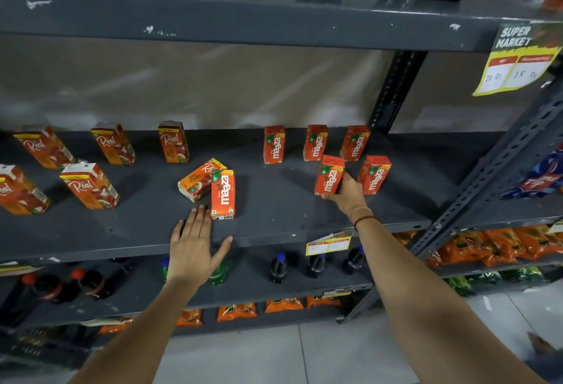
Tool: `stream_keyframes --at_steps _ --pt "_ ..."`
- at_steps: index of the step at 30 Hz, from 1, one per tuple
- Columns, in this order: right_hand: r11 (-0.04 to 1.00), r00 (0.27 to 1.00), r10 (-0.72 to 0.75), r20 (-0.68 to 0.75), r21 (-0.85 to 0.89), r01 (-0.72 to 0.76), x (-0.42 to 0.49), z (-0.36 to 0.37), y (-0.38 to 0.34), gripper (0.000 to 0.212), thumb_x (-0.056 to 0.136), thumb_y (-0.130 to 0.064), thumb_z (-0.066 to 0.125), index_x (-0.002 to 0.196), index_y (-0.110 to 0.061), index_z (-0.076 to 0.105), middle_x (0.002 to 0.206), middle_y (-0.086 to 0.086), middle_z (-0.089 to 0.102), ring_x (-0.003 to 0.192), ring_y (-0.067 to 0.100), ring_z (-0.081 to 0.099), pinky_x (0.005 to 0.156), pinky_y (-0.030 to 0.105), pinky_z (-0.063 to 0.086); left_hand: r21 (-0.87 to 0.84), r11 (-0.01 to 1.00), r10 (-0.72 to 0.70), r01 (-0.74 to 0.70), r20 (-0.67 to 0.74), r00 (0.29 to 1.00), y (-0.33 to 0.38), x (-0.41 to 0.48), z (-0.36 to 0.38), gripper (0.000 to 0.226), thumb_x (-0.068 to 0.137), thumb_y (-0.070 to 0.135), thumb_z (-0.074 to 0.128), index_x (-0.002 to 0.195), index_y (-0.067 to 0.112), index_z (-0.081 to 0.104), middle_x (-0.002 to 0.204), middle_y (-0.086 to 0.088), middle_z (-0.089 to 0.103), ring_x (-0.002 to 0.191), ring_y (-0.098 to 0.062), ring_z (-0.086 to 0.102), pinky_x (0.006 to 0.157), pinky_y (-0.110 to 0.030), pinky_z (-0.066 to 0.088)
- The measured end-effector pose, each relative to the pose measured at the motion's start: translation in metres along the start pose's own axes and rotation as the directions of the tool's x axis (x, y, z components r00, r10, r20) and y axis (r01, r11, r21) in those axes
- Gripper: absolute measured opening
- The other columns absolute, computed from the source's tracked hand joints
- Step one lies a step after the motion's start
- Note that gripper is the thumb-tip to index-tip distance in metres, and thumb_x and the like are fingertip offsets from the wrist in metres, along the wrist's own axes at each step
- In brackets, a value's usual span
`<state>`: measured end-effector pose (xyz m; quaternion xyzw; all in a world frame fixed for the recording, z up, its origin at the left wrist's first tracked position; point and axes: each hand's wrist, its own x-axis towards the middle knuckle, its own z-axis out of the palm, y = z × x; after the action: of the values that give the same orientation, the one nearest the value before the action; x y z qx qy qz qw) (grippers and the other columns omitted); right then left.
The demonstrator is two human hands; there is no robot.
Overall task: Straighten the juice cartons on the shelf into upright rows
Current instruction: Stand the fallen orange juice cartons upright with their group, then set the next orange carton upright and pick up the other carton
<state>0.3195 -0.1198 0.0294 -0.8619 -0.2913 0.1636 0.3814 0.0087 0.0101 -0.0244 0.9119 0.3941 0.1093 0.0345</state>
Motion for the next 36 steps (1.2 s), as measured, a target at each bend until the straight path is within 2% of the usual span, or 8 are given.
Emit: stream_keyframes --at_steps 4,7,9,14,21,27,33,36 --pt "0.996 0.986 0.053 -0.158 0.083 -0.04 -0.018 0.012 -0.002 0.056 0.07 -0.006 0.077 0.12 0.0 0.052 0.123 0.021 0.058 0.117 0.035 0.053 0.102 0.045 0.043 -0.013 1.0 -0.006 0.006 0.01 1.0 0.002 -0.001 -0.003 0.091 0.084 0.069 0.007 0.138 0.002 0.038 0.145 -0.016 0.041 0.136 -0.028 0.034 0.109 -0.048 0.027" --pt "0.995 0.891 0.049 -0.452 0.099 -0.005 -0.051 0.034 -0.008 0.052 0.071 -0.005 0.076 0.118 -0.002 0.054 0.131 0.02 0.047 0.124 0.035 0.046 0.104 0.036 0.037 -0.013 1.0 -0.008 0.008 0.017 1.0 0.001 -0.001 -0.003 0.092 0.084 0.069 0.005 0.138 0.002 0.038 0.146 -0.015 0.04 0.136 -0.028 0.034 0.109 -0.047 0.027" --pt "0.995 0.826 0.001 -0.563 0.083 0.056 -0.071 0.054 -0.02 0.034 0.075 -0.005 0.071 0.106 0.0 0.057 0.116 0.022 0.053 0.111 0.038 0.052 0.093 0.034 0.041 -0.018 1.0 -0.006 0.007 0.02 1.0 0.001 -0.001 -0.003 0.092 0.084 0.069 0.005 0.139 0.003 0.037 0.147 -0.014 0.039 0.137 -0.027 0.032 0.11 -0.047 0.026" --pt "0.981 0.984 0.006 -0.177 0.194 0.029 -0.085 0.102 -0.067 0.03 0.088 -0.026 0.06 0.094 0.003 0.065 0.1 0.023 0.064 0.095 0.035 0.059 0.085 0.035 0.043 -0.013 1.0 -0.011 0.011 0.016 1.0 -0.002 -0.001 0.0 0.088 0.084 0.069 0.008 0.143 0.006 0.03 0.151 -0.011 0.032 0.141 -0.023 0.025 0.114 -0.043 0.019" --pt "0.901 0.974 0.165 0.159 0.377 -0.214 -0.072 0.117 -0.1 0.042 0.083 -0.037 0.065 0.097 0.003 0.066 0.112 0.019 0.067 0.106 0.033 0.06 0.082 0.029 0.041 -0.025 1.0 0.0 0.0 0.011 1.0 -0.003 0.0 0.002 0.086 0.084 0.067 0.011 0.144 0.006 0.027 0.152 -0.011 0.03 0.141 -0.023 0.023 0.114 -0.044 0.017" --pt "0.925 0.961 0.221 0.169 0.277 -0.262 -0.07 0.135 -0.116 0.044 0.071 -0.046 0.074 0.084 -0.005 0.065 0.102 0.016 0.067 0.1 0.03 0.061 0.089 0.038 0.048 -0.003 1.0 0.001 -0.001 0.015 1.0 -0.003 0.0 0.004 0.086 0.085 0.067 0.008 0.145 0.007 0.024 0.153 -0.011 0.028 0.142 -0.023 0.021 0.114 -0.043 0.017" --pt "0.939 0.946 0.316 0.069 0.118 -0.322 -0.078 0.152 -0.134 0.088 0.056 -0.067 0.072 0.121 -0.011 0.054 0.13 0.013 0.054 0.121 0.034 0.051 0.097 0.046 0.043 -0.026 1.0 -0.006 0.006 -0.002 1.0 -0.003 0.001 0.005 0.086 0.086 0.069 0.011 0.146 0.008 0.021 0.151 -0.01 0.031 0.141 -0.024 0.022 0.114 -0.043 0.015" --pt "0.919 0.967 0.253 0.002 0.312 -0.241 -0.076 0.148 -0.122 0.087 0.06 -0.062 0.073 0.125 -0.009 0.05 0.131 0.014 0.05 0.12 0.034 0.049 0.099 0.048 0.044 -0.024 1.0 0.005 -0.005 0.002 1.0 -0.004 0.001 0.005 0.087 0.085 0.069 0.008 0.146 0.008 0.018 0.153 -0.01 0.028 0.142 -0.023 0.02 0.115 -0.042 0.014"
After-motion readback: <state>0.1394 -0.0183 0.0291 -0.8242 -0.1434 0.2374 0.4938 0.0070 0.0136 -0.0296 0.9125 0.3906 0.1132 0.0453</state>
